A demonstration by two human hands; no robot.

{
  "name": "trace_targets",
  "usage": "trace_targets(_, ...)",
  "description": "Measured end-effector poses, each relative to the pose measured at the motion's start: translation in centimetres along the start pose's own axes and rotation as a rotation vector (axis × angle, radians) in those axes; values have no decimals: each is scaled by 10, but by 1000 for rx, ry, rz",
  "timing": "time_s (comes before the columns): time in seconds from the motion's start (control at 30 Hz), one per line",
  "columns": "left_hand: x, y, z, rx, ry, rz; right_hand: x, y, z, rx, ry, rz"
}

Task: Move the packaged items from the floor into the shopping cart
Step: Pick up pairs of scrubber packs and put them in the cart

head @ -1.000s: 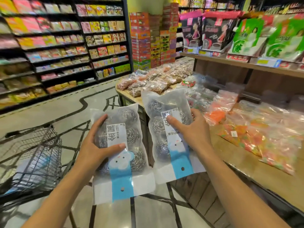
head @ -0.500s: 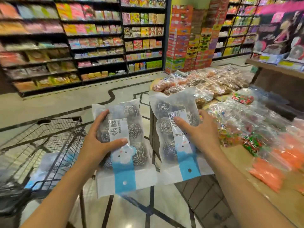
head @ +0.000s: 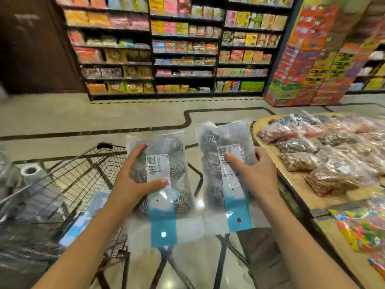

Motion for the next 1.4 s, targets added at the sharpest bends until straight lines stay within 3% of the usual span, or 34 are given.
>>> trace_targets(0.4,-66,130,-42,-26,90,338,167,170,-33,-92,62,-375)
trace_targets(0.6,-112,145,-58,-71,113,597,267,222,-53,-179,20,-592)
trace_targets(0.9,-206,113,-81,-106,186,922,422,205,-86,-284,-24,-884)
trace_targets(1.2,-302,92,-137,-215,184,1047,564,164,-113,-374,-187,-1081)
trace_targets(1.4,-351,84,-201,-340,109,1083,645,134,-90,-441,-321,-1124)
Point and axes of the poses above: each hand's wrist, its own y-axis towards the middle knuckle, its own x-axis out of the palm, z = x × y, the point moved 3 cm from there along y, towards the middle knuckle, and after that the axes turned 6 degrees about -y, right-handed, at the moved point
